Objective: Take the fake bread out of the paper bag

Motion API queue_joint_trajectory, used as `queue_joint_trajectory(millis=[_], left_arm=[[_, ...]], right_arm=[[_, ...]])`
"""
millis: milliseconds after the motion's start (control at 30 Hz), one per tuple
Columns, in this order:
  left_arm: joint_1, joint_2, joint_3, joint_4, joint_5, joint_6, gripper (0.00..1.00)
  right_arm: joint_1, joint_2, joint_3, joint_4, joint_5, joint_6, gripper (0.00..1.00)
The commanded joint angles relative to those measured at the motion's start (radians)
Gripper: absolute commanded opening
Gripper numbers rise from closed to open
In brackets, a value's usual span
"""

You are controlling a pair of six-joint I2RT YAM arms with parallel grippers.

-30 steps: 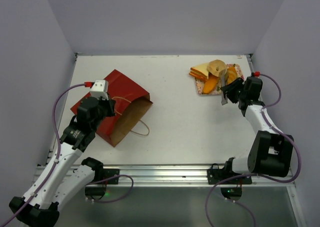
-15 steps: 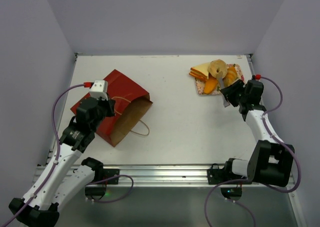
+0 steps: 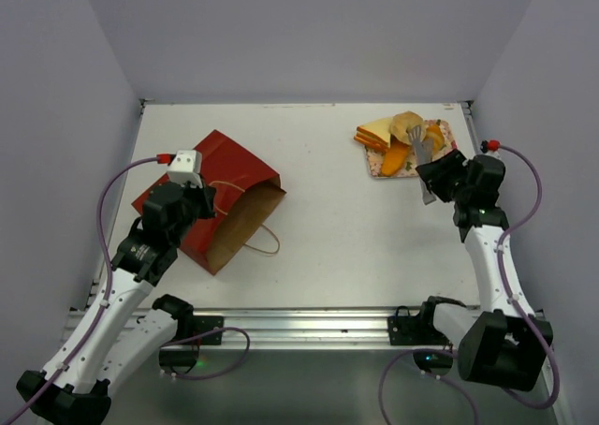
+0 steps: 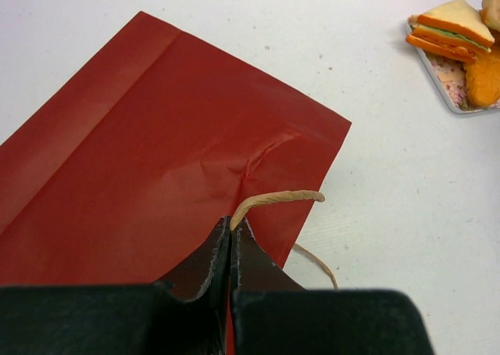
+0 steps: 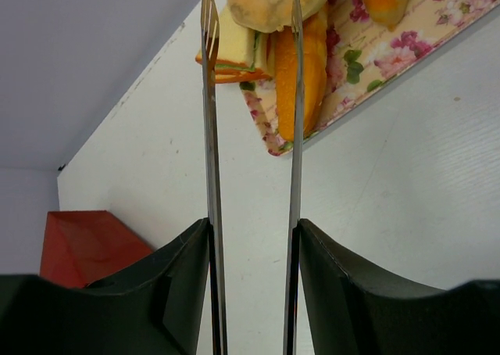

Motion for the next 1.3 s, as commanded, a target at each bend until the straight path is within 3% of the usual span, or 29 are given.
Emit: queue_joint_trajectory(millis=[0, 400, 600, 933, 1267], left_arm=[[0.003, -0.005, -0.007, 0.041, 0.011, 0.021, 0.0], [0.005, -0.021, -0.005, 0.042, 0.063, 0.047, 0.0], [0.005, -0.025, -0.005, 0.039, 0.083, 0.055, 0.0], [0.006, -0.025, -0.008, 0.044, 0.102, 0.064, 0.0], [0.005, -0.03, -0.008, 0.045, 0.109, 0.064, 0.0]], right_arm=[[0.0, -0.066, -0.013, -0.043, -0.057, -0.029, 0.51], [0.015, -0.23, -0.029, -0.189, -0.209, -0.105, 0.51], [0.103, -0.273, -0.011, -0.268, -0.215, -0.144, 0.52], [0.486, -0.276, -0.057, -0.196, -0.103, -0.073, 0.51], [0.753, -0.255, -0.115, -0.057, -0.055, -0.02, 0.51]])
